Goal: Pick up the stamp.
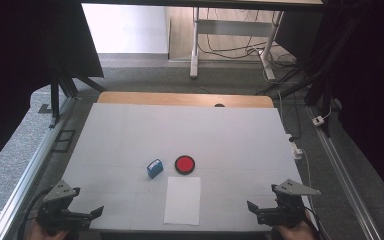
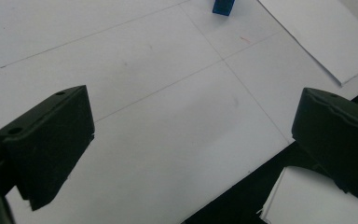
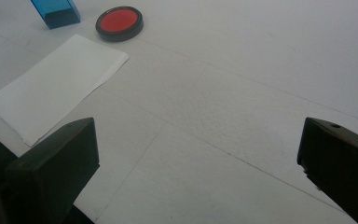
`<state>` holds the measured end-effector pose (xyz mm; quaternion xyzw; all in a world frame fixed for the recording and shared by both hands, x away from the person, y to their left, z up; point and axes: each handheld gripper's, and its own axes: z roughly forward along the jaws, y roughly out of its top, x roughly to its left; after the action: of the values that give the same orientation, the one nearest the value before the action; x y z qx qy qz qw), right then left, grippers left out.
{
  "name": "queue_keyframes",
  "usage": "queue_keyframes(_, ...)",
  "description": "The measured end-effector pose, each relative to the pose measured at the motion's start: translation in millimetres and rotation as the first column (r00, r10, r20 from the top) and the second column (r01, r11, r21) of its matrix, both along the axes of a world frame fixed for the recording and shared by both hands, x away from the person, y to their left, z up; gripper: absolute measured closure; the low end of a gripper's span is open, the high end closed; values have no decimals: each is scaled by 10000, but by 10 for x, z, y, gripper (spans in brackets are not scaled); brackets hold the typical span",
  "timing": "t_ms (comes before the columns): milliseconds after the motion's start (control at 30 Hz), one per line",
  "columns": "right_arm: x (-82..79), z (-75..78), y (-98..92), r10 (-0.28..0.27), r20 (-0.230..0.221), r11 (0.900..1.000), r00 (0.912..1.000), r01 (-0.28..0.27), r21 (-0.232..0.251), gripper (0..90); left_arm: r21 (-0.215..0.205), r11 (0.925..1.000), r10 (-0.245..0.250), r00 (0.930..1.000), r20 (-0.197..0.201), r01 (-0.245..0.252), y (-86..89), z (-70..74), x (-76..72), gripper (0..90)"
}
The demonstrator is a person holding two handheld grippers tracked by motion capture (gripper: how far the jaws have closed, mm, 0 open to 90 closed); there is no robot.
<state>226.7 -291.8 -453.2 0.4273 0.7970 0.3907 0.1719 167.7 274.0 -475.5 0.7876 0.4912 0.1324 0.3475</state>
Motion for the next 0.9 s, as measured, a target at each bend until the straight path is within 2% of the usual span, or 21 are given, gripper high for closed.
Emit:
queue_keyframes(100, 0, 1, -8, -5, 10, 10000, 10000, 5, 35, 0, 127, 9999, 6, 10000, 20, -6, -20, 3, -2, 0)
queue_keyframes(500, -4, -2, 11, 236, -30, 9997, 9997, -236, -113, 0, 56, 9999, 91, 9999, -75, -91, -6, 1, 4, 0)
queue_keyframes(900, 0, -2, 17, 347, -6, 9994, 9994, -347, -47, 0, 127, 9998, 139, 9998, -166, -137, -5, -2, 0, 0)
